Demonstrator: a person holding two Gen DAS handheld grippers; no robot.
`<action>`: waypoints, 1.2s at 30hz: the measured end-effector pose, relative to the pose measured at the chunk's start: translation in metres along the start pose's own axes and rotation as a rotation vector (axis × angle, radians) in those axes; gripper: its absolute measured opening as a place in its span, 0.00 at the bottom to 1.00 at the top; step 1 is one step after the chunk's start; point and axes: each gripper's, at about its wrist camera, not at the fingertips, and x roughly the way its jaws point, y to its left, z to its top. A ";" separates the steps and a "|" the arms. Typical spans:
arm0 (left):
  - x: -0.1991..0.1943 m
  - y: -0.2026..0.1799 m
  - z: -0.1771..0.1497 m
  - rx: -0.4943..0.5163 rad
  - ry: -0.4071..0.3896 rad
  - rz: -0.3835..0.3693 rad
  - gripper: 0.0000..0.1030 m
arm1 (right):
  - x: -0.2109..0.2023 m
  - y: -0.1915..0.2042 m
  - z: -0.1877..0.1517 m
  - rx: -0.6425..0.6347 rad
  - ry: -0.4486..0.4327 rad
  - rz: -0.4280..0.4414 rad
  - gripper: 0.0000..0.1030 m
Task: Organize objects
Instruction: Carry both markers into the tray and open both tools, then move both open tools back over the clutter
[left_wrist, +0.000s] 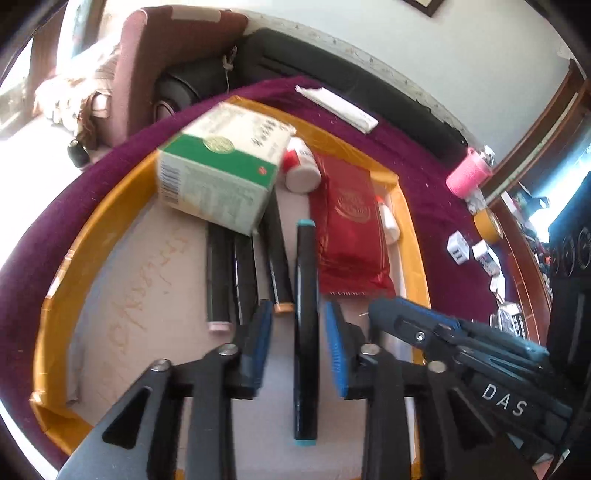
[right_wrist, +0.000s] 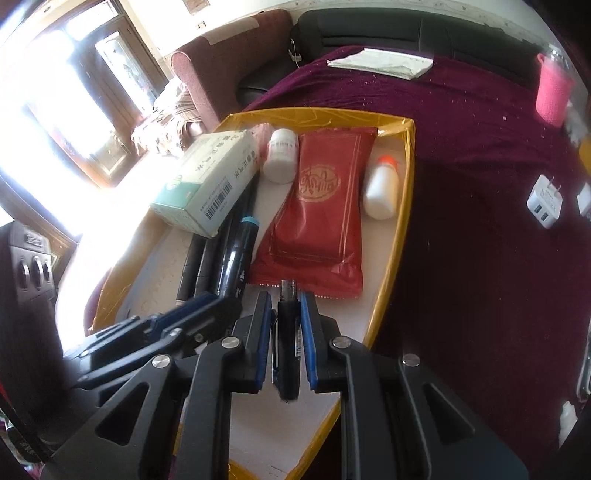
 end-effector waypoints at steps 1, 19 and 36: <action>-0.003 0.001 0.000 -0.007 -0.009 -0.007 0.35 | -0.002 -0.003 -0.001 0.012 -0.007 0.009 0.14; -0.063 -0.063 -0.004 0.111 -0.098 -0.112 0.60 | -0.128 -0.039 -0.024 0.013 -0.292 -0.109 0.29; -0.231 -0.163 0.090 0.322 -0.299 -0.281 0.71 | -0.408 -0.099 0.027 -0.014 -0.583 -0.492 0.50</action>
